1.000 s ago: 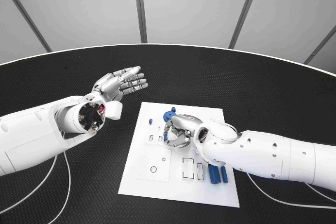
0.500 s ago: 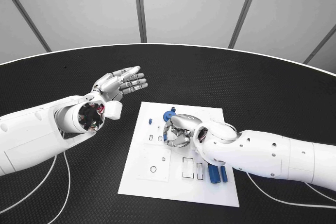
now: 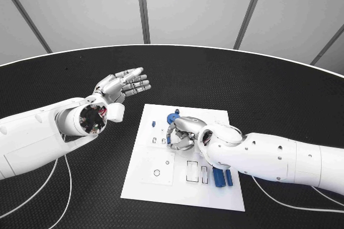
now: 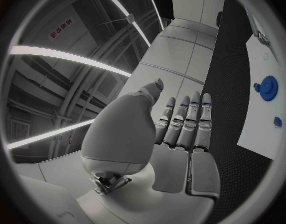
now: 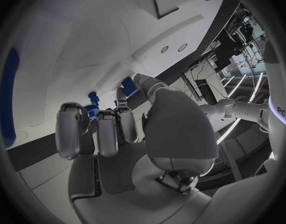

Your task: Assemble the parts on the task board

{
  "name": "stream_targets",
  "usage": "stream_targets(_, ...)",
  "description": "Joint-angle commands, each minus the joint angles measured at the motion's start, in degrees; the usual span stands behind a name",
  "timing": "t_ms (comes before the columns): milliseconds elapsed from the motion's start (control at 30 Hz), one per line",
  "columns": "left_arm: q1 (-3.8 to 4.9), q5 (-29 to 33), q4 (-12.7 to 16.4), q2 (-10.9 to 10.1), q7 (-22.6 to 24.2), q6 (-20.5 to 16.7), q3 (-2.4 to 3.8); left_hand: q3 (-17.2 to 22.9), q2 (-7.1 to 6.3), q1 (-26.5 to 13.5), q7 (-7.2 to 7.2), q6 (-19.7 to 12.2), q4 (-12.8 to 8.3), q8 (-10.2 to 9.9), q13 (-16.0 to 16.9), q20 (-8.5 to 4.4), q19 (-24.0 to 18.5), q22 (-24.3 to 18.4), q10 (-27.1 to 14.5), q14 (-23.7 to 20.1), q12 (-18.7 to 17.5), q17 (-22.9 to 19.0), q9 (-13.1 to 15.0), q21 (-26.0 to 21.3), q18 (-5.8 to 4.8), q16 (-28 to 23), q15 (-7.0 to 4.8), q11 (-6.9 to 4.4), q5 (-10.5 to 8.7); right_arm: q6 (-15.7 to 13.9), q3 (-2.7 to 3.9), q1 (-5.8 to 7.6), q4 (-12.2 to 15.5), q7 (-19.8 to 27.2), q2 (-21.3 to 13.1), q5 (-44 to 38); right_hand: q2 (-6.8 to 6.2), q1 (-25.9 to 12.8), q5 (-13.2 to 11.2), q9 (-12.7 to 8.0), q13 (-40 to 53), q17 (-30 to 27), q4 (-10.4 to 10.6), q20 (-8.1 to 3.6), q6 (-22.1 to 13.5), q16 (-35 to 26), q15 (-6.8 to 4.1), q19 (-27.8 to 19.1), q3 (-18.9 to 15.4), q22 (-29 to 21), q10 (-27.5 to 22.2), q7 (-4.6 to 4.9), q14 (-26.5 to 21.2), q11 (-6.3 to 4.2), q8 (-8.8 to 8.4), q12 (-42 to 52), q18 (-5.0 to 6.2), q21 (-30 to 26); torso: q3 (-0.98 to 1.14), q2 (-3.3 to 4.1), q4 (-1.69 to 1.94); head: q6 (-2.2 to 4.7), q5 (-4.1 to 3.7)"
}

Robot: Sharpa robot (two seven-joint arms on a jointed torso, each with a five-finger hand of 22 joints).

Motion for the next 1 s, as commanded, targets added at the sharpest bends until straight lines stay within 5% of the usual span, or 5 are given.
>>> stream_targets(33, 0.00, 0.0, 0.0, 0.0, 0.0, 0.0, 0.00, 0.1, 0.15, -0.6, 5.16, -0.1, -0.2, -0.2, 0.0, 0.08, 0.4, -0.1, -0.5, -0.3, -0.2, 0.1, 0.0, -0.2, 0.75, -0.4, 0.09, 0.02, -0.05, -0.5, 0.00, 0.00, 0.0, 0.1, -0.1, 0.0, 0.19, -0.7, -2.0, 0.2, 7.8, 12.2, 0.3, 0.49, -0.8, -0.3, 0.51, 1.6, -1.0, 7.0, -0.2, 0.12, 5.3, 0.50, -0.13, -0.3, -0.19, -0.4, 0.01, -0.03, -0.02, -0.01, 0.01)
stream_targets(500, 0.00, -4.5, -1.0, -0.1, -3.3, -0.2, 0.00, 0.7, -0.23, -1.9, 4.11, 5.3, -0.6, 1.3, 0.1, 0.02, 1.6, -0.1, 2.5, 0.9, 1.0, 0.4, 0.8, 0.4, 1.29, 0.3, -0.61, -0.95, -0.03, -9.1, 0.02, 0.02, 5.9, 11.3, -4.7, 0.0, 2.45, 3.6, -4.1, -0.8, 7.2, 12.6, 3.9, 1.28, -4.7, -0.2, 1.35, 1.4, -12.4, 6.7, -1.0, 1.18, 5.4, 1.48, -1.43, -0.9, -0.06, -1.1, 0.04, -0.44, -0.19, 0.08, 0.08)
stream_targets(633, 0.00, -10.4, -2.2, 0.1, -7.5, 1.7, 0.00, 1.9, -1.06, -3.6, 2.70, 9.3, -0.6, 2.6, 0.4, -0.79, 8.6, 2.0, 8.7, 8.4, 2.8, 2.3, 1.4, 5.5, 3.35, 4.7, -3.06, -2.81, 0.07, -11.3, 0.06, 0.41, 10.4, 15.7, -9.1, 3.8, 2.93, 4.6, -3.5, -0.8, 7.1, 12.1, 4.2, 1.29, -4.0, -0.4, 1.32, 1.2, -12.6, 6.4, -1.0, 1.05, 5.3, 1.38, -1.06, -1.0, 0.04, -1.5, 0.04, -1.00, -0.37, 0.20, 0.31)
stream_targets(767, 0.01, -21.8, -3.8, 0.1, -13.3, 4.3, 0.00, 5.0, -2.32, -5.0, 0.65, 13.6, -0.1, 4.7, 0.5, -4.68, 16.2, 8.7, 16.2, 16.2, 3.6, 5.6, 2.6, 17.9, 3.17, 9.3, -6.17, -5.68, 0.26, -12.2, 0.06, 1.71, 14.1, 17.5, -14.2, 13.1, 3.46, 6.0, -1.9, -0.7, 6.4, 9.8, 4.5, 1.05, -2.3, -1.4, 0.97, 0.0, -12.0, 4.3, -1.5, 0.61, 4.7, 0.97, -0.20, -1.8, 0.67, -3.9, 0.11, -1.94, -0.71, 0.04, 0.64)
stream_targets(1000, 0.05, -37.5, -6.7, 1.1, -25.5, 11.7, 0.01, 4.3, -3.75, -8.9, -2.30, 14.5, 3.2, 5.8, 4.5, -8.49, 20.9, 9.6, 26.8, 30.0, 7.5, 16.0, 4.8, 20.9, 3.44, 27.1, -10.87, -9.39, -0.04, -13.7, 0.06, 3.69, 17.0, 17.7, -21.7, 25.7, 3.08, 6.2, -1.1, -0.7, 5.1, 7.4, 5.3, 0.64, -1.1, -2.6, 0.53, -1.2, -11.9, 2.2, -2.4, 0.15, 4.1, 0.52, 0.62, -3.3, 1.29, -6.6, 0.46, -3.32, -1.43, -0.05, 0.98)
